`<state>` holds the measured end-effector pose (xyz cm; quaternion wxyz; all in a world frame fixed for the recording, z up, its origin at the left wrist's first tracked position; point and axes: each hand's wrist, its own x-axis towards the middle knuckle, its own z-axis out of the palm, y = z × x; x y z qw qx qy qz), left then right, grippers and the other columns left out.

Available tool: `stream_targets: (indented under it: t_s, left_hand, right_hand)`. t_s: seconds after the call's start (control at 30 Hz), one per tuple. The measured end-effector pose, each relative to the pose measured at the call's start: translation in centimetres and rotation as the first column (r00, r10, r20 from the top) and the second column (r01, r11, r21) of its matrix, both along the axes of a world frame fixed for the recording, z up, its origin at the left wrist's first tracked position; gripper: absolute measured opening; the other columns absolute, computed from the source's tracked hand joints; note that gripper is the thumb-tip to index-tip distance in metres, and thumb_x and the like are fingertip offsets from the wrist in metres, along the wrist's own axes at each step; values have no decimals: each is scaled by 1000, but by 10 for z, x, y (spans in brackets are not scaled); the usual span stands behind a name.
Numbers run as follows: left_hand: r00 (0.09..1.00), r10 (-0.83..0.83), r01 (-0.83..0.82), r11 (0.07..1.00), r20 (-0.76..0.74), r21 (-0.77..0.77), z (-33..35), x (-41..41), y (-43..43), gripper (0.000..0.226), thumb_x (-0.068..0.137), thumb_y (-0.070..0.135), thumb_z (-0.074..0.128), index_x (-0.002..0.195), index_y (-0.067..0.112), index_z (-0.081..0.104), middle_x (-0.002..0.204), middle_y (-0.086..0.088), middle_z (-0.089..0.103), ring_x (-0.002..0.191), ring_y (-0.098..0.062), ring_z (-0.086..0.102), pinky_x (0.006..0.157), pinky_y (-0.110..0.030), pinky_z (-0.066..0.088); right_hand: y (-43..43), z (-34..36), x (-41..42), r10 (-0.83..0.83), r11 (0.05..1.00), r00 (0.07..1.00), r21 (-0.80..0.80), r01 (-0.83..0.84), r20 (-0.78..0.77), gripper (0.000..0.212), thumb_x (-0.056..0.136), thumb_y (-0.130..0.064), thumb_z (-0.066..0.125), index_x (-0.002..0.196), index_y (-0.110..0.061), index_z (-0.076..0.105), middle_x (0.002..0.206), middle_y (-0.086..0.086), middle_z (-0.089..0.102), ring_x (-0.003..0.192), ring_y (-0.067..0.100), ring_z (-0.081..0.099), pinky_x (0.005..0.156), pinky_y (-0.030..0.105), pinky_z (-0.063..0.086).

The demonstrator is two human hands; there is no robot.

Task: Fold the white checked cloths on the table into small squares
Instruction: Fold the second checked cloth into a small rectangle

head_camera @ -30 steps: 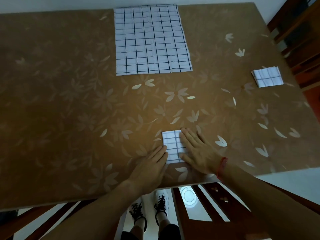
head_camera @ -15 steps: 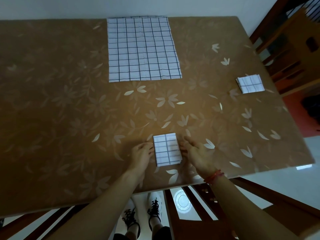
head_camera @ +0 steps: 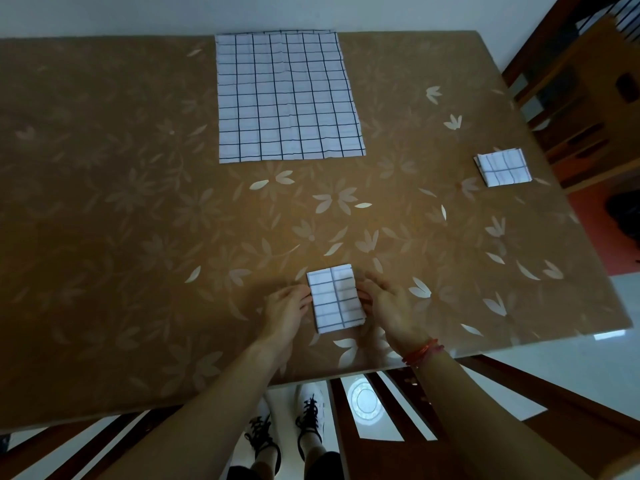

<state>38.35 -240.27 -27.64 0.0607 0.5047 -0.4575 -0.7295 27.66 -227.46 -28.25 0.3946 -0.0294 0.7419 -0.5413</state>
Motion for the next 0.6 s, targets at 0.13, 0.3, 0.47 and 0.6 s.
stream_targets:
  t_s: [0.13, 0.3, 0.47, 0.6]
  left_hand:
    - [1000, -26, 26, 1000, -3, -14, -1, 1, 0, 23, 96, 7, 49, 86, 19, 67, 98, -1, 70, 100, -14, 64, 90, -25, 49]
    - [998, -64, 64, 998, -7, -24, -2, 4, -1, 21, 97, 11, 49, 90, 21, 66, 104, -2, 69, 104, -14, 63, 88, -25, 48]
    - [996, -90, 90, 995, 9, -36, -4, 5, -4, 16, 97, 15, 51, 93, 21, 65, 105, -2, 69, 103, -13, 63, 80, -21, 49]
    - [987, -157, 161, 981, 45, -105, -2, 9, -13, 17, 99, 23, 49, 102, 20, 66, 101, 3, 67, 88, -4, 63, 59, -12, 46]
  right_hand:
    - [1, -2, 2, -6, 1000, 1000, 7, 6, 6, 39, 100, -20, 42, 98, -45, 72, 105, -7, 74, 104, 16, 67, 97, 47, 51]
    - [0, -3, 2, -25, 1000, 1000, 13, 24, 8, 40, 100, -16, 43, 94, -41, 73, 102, -8, 75, 100, 13, 69, 95, 43, 53]
    - [0, -2, 0, 11, 998, 999, 55, -10, -30, 32, 99, -22, 46, 103, -41, 71, 104, -8, 74, 103, 15, 67, 94, 44, 53]
    - [-2, 11, -2, 74, 992, 991, 113, -61, -113, 24, 99, -28, 47, 96, -43, 65, 96, -14, 69, 104, 11, 62, 87, 27, 49]
